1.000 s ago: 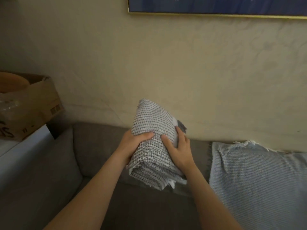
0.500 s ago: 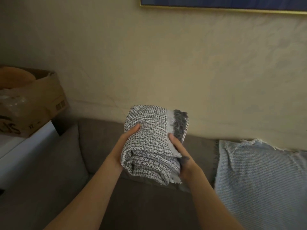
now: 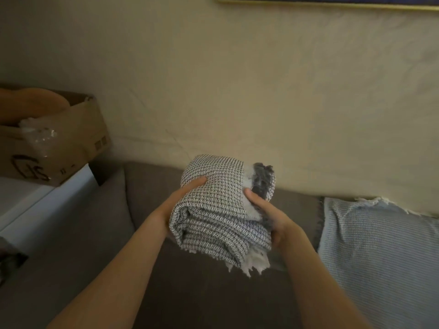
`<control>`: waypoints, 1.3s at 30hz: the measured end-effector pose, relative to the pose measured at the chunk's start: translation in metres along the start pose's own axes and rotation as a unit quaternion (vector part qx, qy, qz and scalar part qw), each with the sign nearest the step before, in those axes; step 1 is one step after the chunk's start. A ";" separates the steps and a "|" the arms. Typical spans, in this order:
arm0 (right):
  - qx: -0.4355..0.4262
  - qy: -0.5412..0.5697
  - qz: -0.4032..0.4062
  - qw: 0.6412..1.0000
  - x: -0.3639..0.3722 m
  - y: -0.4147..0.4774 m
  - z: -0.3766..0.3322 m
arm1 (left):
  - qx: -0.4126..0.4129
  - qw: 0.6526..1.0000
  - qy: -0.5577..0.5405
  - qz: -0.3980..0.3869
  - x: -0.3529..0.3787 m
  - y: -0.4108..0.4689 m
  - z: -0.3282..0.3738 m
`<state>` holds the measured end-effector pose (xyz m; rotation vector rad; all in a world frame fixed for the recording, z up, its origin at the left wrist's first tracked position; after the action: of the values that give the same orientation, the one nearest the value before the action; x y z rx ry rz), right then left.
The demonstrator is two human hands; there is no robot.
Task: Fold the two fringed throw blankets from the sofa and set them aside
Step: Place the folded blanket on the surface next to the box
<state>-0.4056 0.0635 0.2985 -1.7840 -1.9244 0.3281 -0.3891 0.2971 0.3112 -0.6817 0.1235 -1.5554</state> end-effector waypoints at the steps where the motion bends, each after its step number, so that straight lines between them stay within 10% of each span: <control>1: -0.009 -0.011 0.003 1.000 -0.005 0.003 0.000 | 0.012 1.000 0.025 0.001 -0.004 0.002 0.000; 18: -0.063 0.180 0.091 0.978 -0.025 0.018 0.038 | -0.002 0.991 -0.019 0.132 -0.004 -0.011 -0.072; 27: -0.104 0.100 0.025 0.989 0.007 0.017 0.033 | -0.086 0.988 -0.021 0.129 -0.050 -0.007 -0.064; 39: -0.048 -0.079 0.081 0.992 0.192 0.118 0.067 | 0.068 0.977 0.100 0.177 -0.233 0.036 -0.006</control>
<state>-0.3419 0.2758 0.2198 -2.0374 -1.9351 0.4529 -0.3722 0.5092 0.2102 -0.3680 0.2715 -1.2718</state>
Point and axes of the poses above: each hand's wrist, its own y-axis towards the middle knuckle, its own x-axis out of the palm, z = x × y, the point moved 2 cm from there along y, towards the middle knuckle, and after that the axes turned 10 degrees about z, right-handed, at the moved point
